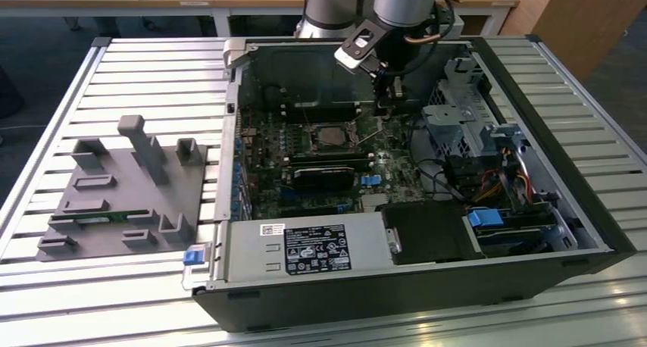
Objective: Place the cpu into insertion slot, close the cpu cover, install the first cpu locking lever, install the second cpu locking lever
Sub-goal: 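Close the cpu cover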
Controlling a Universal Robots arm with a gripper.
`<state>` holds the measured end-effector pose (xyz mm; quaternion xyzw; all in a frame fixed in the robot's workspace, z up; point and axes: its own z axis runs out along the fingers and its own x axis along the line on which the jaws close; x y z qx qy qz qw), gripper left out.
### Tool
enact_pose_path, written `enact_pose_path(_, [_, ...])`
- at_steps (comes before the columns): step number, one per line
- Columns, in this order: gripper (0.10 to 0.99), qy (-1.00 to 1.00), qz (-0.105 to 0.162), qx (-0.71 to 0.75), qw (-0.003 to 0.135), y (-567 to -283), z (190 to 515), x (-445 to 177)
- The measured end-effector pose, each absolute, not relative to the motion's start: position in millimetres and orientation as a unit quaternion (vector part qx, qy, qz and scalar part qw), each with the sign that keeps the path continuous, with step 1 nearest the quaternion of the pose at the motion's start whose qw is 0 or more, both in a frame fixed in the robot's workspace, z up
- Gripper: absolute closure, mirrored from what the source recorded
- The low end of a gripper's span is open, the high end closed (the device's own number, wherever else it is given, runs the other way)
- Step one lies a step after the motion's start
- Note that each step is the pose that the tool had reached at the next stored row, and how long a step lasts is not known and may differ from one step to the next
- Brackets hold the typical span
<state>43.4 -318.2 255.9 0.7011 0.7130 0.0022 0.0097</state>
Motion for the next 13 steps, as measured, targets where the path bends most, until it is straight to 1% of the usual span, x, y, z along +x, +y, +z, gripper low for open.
enact_pose_path(13, [0.976,0.713,0.002,0.701,0.010,-318.2,255.8,48.9])
